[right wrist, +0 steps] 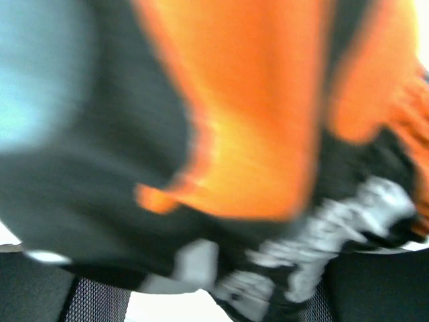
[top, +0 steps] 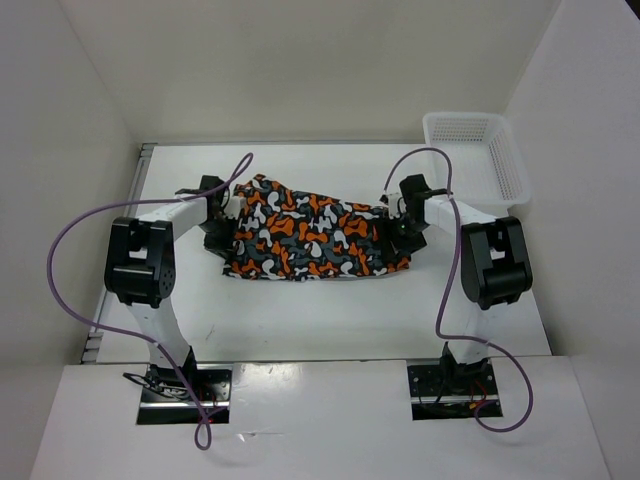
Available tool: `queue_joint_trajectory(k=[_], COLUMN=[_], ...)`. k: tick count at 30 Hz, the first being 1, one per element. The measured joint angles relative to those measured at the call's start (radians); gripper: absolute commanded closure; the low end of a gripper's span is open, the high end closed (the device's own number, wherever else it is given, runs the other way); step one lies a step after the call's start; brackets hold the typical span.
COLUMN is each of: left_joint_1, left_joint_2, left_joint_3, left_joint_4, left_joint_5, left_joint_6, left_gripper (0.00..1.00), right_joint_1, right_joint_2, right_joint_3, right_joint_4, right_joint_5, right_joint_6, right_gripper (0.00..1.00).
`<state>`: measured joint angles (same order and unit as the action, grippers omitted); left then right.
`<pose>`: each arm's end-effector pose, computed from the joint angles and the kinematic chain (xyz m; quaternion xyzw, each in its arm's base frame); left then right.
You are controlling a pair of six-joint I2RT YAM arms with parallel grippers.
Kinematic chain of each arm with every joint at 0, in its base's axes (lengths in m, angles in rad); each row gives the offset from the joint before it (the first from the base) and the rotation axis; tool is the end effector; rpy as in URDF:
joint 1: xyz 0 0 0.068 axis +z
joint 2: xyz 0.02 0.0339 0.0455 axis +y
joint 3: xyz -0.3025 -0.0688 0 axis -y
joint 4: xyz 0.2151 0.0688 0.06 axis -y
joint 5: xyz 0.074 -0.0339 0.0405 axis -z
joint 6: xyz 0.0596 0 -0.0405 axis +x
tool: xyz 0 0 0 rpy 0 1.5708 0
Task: Fold and stack the shorts
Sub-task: Fold the shorts
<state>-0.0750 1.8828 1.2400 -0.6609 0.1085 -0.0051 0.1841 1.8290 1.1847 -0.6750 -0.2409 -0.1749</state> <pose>0.3547 -0.0331 0.1920 0.0418 0.9888 -0.0590 0.1307 0.3298 0.0759 0.1970 -0.1907 0.9664 0.1198 0.1240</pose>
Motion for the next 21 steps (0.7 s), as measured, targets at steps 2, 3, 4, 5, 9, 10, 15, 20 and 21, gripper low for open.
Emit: queue_joint_trajectory(k=[2, 3, 4, 5, 9, 10, 15, 20, 21], left_joint_1=[0.004, 0.007, 0.011, 0.014, 0.022, 0.022, 0.022, 0.022, 0.022], left_joint_2=[-0.002, -0.002, -0.002, -0.002, -0.002, -0.002, -0.002, -0.002, -0.002], left_joint_3=[-0.003, -0.003, -0.003, -0.003, -0.004, -0.004, -0.004, -0.004, -0.004], left_joint_4=[-0.007, -0.011, -0.014, -0.018, -0.029, -0.029, -0.029, -0.032, -0.032], left_joint_5=[0.001, 0.001, 0.002, 0.001, 0.0, 0.0, 0.0, 0.0, 0.0], left_joint_6=[0.0, -0.001, -0.001, -0.001, -0.001, -0.001, -0.001, -0.002, -0.002], left_gripper=[0.93, 0.93, 0.93, 0.93, 0.91, 0.91, 0.91, 0.89, 0.89], right_joint_1=[-0.01, -0.015, -0.02, -0.024, -0.028, -0.028, -0.027, -0.025, -0.025], right_joint_2=[-0.006, -0.011, -0.016, -0.02, -0.022, -0.022, -0.002, 0.028, 0.029], right_joint_3=[-0.003, -0.007, -0.01, -0.015, -0.028, -0.028, -0.023, -0.009, -0.009], right_joint_4=[-0.003, -0.004, -0.008, -0.009, -0.016, -0.016, -0.016, -0.009, -0.009], right_joint_5=[0.004, 0.009, 0.011, 0.011, 0.012, 0.012, 0.01, -0.019, -0.027], right_joint_6=[0.01, 0.014, 0.018, 0.021, 0.038, 0.045, 0.074, 0.087, 0.085], right_gripper=[0.25, 0.25, 0.27, 0.27, 0.28, 0.28, 0.44, 0.99, 1.0])
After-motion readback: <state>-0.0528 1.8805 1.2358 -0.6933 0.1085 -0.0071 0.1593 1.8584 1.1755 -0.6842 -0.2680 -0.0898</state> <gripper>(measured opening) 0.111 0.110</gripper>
